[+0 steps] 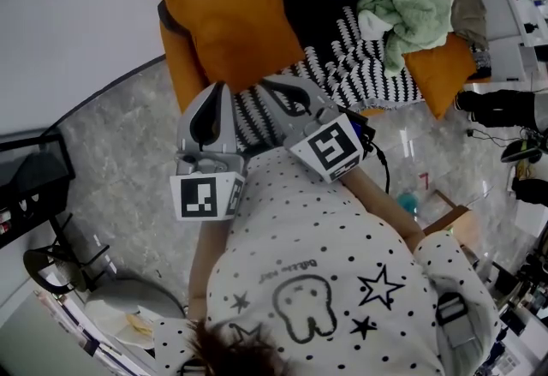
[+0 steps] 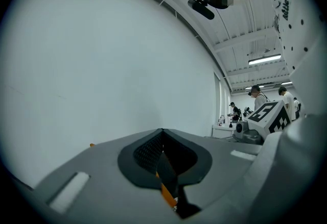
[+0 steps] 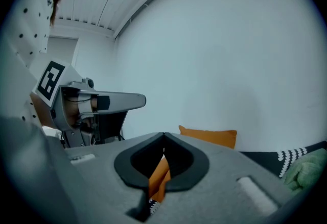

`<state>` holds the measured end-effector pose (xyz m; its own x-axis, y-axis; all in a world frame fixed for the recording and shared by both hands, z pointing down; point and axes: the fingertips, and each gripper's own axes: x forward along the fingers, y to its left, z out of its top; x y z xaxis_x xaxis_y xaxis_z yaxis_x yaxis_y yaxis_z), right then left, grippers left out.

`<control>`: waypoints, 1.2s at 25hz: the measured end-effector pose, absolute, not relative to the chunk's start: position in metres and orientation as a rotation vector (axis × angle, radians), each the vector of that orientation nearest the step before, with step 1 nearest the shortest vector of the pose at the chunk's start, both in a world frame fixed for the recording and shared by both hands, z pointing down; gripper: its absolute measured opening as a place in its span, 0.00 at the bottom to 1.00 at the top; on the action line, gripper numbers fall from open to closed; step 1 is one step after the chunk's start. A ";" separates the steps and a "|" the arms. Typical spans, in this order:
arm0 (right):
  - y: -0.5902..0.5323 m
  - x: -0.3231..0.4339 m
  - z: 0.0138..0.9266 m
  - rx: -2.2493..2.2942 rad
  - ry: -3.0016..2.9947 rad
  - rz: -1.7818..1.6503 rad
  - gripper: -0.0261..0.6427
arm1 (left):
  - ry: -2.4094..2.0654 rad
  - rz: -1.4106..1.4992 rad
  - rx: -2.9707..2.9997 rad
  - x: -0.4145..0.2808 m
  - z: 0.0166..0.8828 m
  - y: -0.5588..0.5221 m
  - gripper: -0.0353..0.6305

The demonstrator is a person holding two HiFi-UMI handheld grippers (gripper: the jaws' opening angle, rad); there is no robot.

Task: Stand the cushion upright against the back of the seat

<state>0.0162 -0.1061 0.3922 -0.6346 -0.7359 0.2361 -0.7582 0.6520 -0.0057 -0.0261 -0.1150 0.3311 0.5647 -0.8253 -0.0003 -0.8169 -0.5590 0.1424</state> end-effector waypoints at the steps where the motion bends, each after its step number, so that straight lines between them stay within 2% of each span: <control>1: -0.106 0.016 0.392 1.215 -2.657 0.155 0.03 | -1.407 -0.102 2.665 -0.026 0.331 -0.115 0.05; 30: -0.106 0.019 0.395 1.172 -2.632 0.154 0.04 | -1.383 -0.101 2.633 -0.018 0.338 -0.118 0.05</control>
<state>0.0194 -0.1058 0.3945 -0.6427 -0.7153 0.2743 -0.7424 0.6699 0.0073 -0.0184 -0.1183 0.3377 0.5687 -0.8224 0.0175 -0.8112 -0.5572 0.1774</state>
